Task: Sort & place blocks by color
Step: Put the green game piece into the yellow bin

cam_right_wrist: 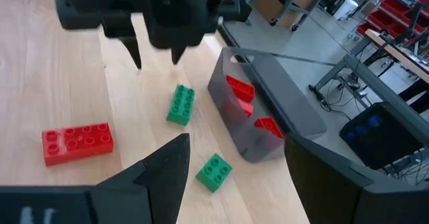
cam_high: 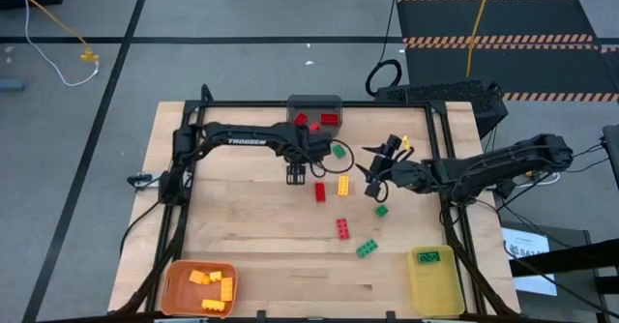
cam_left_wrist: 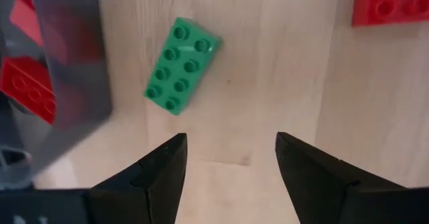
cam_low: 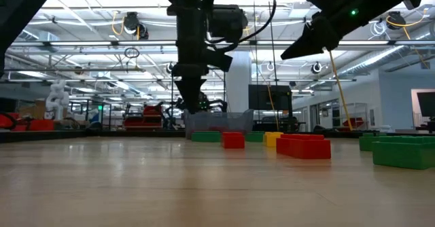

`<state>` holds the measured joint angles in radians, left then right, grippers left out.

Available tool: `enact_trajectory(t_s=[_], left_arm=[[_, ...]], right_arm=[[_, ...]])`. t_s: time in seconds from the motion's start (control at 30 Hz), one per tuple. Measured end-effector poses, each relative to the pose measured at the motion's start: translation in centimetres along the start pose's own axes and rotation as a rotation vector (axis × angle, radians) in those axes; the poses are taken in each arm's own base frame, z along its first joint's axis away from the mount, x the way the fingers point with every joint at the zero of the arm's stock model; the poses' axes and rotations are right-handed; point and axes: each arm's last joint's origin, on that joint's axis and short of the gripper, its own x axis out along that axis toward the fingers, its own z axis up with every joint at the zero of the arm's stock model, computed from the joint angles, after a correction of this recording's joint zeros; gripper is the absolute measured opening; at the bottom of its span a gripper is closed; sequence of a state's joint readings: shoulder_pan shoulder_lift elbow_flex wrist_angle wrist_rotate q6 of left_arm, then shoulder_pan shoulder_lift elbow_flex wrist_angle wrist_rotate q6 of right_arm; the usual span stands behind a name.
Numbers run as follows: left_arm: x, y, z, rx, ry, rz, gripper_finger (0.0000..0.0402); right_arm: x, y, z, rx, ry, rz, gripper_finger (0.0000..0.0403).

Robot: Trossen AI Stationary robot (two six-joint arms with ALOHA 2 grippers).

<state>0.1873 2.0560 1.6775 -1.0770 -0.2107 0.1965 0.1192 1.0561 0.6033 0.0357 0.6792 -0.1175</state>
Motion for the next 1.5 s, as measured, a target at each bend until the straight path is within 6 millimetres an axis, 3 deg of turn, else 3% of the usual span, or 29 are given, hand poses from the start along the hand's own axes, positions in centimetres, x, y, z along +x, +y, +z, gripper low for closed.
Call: enact_trajectory(t_s=[0.2,0.4,0.7,0.8,0.97,1.23,1.5], left_arm=[[0.2,1.1,0.0,0.147,-0.016,0.007,0.0227],[0.6,1.6,0.0,0.183,-0.012,0.028,0.0228],[0.6,1.0,0.2,-0.098,-0.018,0.002,0.0228],[0.3,-0.3,0.5,-0.17,-0.035,-0.069,0.0228],[-0.6,-4.0,2.0,-0.159,-0.147,-0.093,0.0227],[-2.5,-9.7,3.5,-0.068,-0.316,-0.124,0.0227],[-4.0,-13.3,4.6,0.007,-0.488,-0.152,0.0227]], right_arm=[[-0.3,-0.3,0.2,0.016,-0.016,-0.002,0.0233],[-0.3,-0.3,0.2,0.016,-0.015,-0.001,0.0233],[-0.3,-0.3,0.0,0.034,-0.001,0.003,0.0233],[-0.3,-0.2,0.0,0.067,0.003,0.014,0.0233],[-0.6,0.6,-0.4,0.143,0.038,0.231,0.0233],[-2.2,2.1,-3.1,0.156,0.315,0.344,0.0233],[-4.0,3.3,-3.2,0.042,0.378,0.516,0.0233]])
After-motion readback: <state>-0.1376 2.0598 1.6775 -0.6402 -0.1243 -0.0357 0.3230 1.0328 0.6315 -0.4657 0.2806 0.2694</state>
